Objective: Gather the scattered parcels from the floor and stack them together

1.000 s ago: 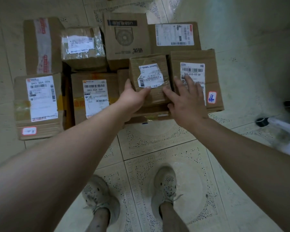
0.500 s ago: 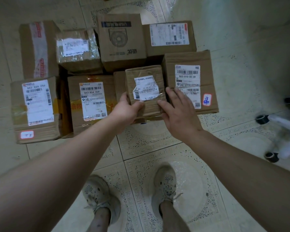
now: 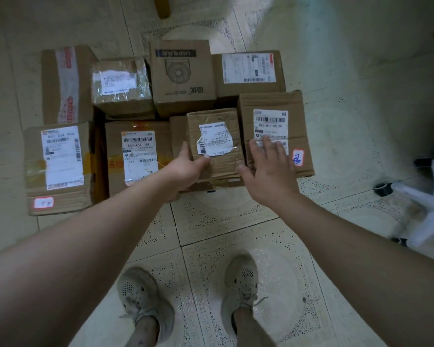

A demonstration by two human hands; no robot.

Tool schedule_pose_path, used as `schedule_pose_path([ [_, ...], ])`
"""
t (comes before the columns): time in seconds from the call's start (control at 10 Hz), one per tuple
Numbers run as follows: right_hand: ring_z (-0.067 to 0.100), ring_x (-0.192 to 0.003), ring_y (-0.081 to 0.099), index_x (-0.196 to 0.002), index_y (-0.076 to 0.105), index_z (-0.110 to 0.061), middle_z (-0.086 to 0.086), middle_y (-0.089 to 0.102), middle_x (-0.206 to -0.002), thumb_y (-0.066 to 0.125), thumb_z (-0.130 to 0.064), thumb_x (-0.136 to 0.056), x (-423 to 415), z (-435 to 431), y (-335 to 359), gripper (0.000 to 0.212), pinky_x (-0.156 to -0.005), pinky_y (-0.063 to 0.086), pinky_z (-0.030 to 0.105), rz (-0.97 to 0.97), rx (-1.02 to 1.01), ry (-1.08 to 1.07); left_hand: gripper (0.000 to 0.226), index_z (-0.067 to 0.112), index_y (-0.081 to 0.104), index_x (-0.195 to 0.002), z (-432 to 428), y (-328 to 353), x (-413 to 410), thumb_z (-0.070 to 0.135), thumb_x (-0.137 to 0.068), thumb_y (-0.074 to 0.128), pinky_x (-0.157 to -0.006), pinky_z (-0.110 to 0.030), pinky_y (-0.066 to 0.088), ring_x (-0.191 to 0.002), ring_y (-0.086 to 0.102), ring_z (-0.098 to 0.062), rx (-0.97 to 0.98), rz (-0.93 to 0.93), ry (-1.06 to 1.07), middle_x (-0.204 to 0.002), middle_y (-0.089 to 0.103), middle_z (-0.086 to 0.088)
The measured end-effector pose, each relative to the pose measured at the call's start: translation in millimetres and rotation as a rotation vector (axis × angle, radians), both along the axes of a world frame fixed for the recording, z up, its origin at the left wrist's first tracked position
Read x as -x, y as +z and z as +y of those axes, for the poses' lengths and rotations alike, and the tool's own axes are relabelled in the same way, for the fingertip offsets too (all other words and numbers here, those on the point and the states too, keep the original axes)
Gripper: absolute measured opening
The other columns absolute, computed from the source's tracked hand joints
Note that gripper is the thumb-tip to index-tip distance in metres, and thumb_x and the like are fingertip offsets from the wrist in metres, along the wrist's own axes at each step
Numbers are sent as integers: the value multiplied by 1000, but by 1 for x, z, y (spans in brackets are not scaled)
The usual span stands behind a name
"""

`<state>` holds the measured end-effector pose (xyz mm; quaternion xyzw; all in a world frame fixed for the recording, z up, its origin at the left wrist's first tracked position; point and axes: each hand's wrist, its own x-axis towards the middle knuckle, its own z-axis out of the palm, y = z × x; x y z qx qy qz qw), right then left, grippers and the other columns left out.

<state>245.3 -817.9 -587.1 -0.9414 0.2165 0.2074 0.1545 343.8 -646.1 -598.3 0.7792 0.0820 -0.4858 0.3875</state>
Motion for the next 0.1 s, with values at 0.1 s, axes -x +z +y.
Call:
schedule_pose_path([
  [0.1, 26, -147, -3, -153, 6, -29, 2, -4, -162, 29, -61, -95, -5, -2, 19, 69, -115, 0, 49, 57, -21, 14, 83, 31, -5, -151, 2, 27, -2, 49, -92, 50, -105, -44, 37, -132, 42, -31, -88, -91, -59, -155, 28, -9],
])
